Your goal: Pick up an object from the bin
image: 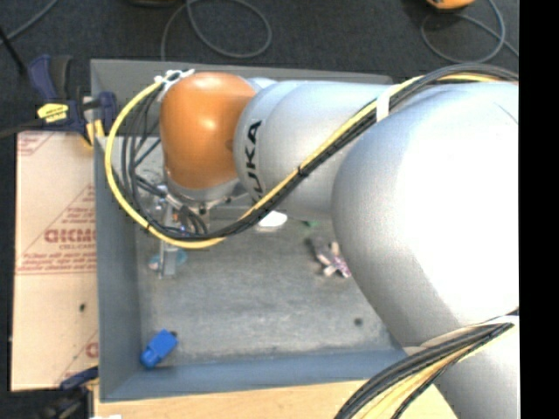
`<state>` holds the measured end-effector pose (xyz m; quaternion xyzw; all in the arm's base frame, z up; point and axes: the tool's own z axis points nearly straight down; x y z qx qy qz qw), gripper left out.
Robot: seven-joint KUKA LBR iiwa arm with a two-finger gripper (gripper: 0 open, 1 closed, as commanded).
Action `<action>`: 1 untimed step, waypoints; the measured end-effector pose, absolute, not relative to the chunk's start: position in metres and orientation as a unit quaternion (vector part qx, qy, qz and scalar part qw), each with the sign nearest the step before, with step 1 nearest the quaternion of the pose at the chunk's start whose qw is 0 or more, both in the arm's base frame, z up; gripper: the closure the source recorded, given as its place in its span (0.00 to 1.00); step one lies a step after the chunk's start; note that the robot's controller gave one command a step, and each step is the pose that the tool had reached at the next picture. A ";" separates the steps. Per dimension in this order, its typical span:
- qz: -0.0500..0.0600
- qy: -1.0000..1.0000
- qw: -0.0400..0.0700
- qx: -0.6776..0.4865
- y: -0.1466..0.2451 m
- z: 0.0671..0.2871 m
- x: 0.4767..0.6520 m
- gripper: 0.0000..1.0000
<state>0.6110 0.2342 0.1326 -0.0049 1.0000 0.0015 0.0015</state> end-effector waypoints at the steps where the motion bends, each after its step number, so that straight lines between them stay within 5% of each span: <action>1: 0.001 0.993 0.004 -0.118 0.235 0.137 0.617 0.00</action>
Offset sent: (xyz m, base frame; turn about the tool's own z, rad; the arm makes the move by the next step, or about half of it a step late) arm 0.0026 -0.0007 -0.0626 -0.2891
